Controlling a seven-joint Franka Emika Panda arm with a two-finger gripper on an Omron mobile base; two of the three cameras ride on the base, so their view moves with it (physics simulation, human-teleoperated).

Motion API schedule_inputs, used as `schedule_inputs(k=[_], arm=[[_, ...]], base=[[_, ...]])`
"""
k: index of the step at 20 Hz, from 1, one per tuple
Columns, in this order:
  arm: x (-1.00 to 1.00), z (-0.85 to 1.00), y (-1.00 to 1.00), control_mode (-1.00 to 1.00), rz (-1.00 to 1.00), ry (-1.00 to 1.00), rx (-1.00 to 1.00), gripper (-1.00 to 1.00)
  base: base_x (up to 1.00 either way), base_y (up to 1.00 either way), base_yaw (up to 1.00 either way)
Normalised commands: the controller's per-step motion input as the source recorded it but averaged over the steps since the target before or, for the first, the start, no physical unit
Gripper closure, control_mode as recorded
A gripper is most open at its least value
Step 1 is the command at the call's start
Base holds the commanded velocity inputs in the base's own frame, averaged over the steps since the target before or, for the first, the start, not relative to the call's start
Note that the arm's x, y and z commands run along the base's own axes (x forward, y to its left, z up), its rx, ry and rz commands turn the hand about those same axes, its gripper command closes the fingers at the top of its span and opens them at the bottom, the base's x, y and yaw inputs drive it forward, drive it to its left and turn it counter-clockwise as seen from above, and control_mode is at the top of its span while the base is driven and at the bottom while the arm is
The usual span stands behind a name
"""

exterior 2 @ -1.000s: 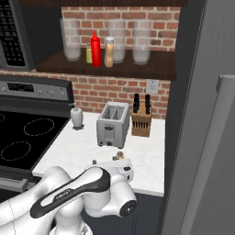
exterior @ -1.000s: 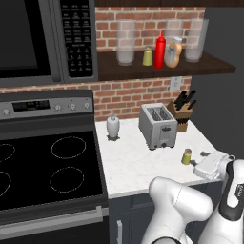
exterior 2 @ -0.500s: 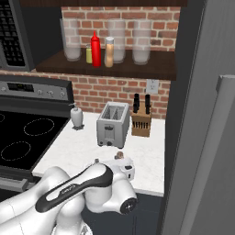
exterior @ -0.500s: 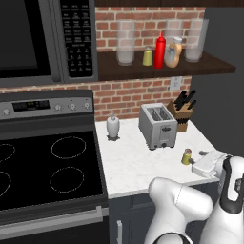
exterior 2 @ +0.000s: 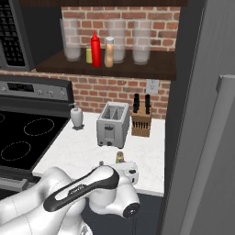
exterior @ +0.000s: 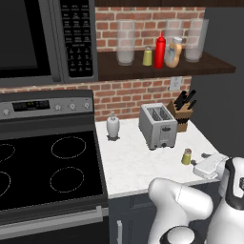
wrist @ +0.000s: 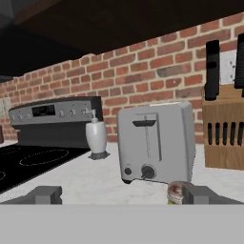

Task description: Put the shaker and condiment bottle from the counter next to their counterparts in the cabinet.

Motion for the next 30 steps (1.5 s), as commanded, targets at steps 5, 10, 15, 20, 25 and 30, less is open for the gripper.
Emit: schedule_inputs(k=[5,10,15,20,25,30], arm=[[0.12,-0.12,-0.11,-1.0,-0.04,0.0,0.0,-1.0],[0.17,-0.17,-0.05,-1.0,-0.05,0.0,0.0,-1.0],[0.15,-0.17,-0.03,-1.0,-0.05,0.0,0.0,-1.0],[0.18,-0.12,-0.04,-1.0,-0.05,0.0,0.0,-1.0],[0.2,-0.16,0.0,-1.0,-0.05,0.0,0.0,-1.0],[0.17,-0.22,0.0,-1.0,-0.04,0.0,0.0,-1.0]], base=[[0.0,0.0,0.0],[0.0,0.0,0.0],[0.0,0.0,0.0],[0.0,0.0,0.0],[0.0,0.0,0.0],[0.0,0.0,0.0]])
